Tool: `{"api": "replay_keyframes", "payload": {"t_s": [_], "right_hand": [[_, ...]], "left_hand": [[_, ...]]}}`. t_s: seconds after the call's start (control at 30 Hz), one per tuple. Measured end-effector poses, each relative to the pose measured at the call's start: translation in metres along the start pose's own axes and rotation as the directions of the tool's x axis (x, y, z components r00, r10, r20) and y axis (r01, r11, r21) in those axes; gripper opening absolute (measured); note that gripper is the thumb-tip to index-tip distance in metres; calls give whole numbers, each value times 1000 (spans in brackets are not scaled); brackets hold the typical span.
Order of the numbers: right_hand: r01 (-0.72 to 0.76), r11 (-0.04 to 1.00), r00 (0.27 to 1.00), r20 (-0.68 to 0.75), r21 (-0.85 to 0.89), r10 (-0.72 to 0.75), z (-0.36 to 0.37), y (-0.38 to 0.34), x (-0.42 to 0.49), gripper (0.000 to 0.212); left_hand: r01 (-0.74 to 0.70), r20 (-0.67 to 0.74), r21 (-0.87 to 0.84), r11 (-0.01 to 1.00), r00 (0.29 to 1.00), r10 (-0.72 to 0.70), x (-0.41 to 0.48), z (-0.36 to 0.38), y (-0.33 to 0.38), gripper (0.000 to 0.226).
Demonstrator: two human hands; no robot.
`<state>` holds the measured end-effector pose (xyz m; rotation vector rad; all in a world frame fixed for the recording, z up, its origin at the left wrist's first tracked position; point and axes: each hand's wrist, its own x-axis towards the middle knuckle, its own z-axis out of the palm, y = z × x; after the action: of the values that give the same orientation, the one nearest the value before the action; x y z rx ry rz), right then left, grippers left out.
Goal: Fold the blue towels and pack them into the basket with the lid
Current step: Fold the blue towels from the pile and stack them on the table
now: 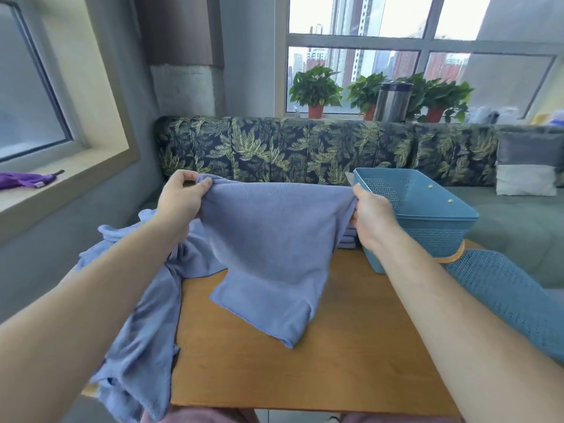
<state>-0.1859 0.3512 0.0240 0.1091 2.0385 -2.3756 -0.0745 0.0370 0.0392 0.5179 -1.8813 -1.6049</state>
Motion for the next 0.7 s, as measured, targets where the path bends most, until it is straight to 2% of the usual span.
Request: {"api": "replay_keyframes", "payload": {"t_s": [0.1, 0.17, 0.23, 0.33, 0.43, 0.5, 0.63, 0.7], "right_hand": [[97, 995, 995, 33, 36, -98, -7, -34, -1, 15], [136, 987, 986, 86, 87, -144, -9, -51, -7, 5], [138, 982, 980, 126, 130, -154, -13, -66, -15, 15], [143, 987, 961, 229, 70, -155, -21, -83, -27, 32], [147, 989, 951, 272, 25, -148, -26, -90, -40, 43], [165, 986, 947, 275, 34, -168, -28, -93, -44, 42], [232, 967, 937, 244, 108, -251, -33, -106, -51, 24], [256, 958, 919, 273, 131, -283, -36, -116, -57, 25]], "left_hand": [[6, 50, -64, 998, 999, -3, 3, 2, 32, 19], [29, 74, -123, 992, 997, -20, 1, 3, 48, 36], [-10, 35, -147, 989, 999, 15, 0, 5, 60, 44], [-87, -40, -164, 983, 996, 81, -3, 9, 74, 37], [-113, -45, -152, 982, 993, 108, -8, 9, 82, 29], [-120, -31, -164, 979, 993, 116, -14, 6, 88, 27], [-109, -3, -193, 975, 994, 110, -22, -3, 98, 24], [-120, 15, -217, 969, 992, 126, -27, -9, 103, 19]]}}
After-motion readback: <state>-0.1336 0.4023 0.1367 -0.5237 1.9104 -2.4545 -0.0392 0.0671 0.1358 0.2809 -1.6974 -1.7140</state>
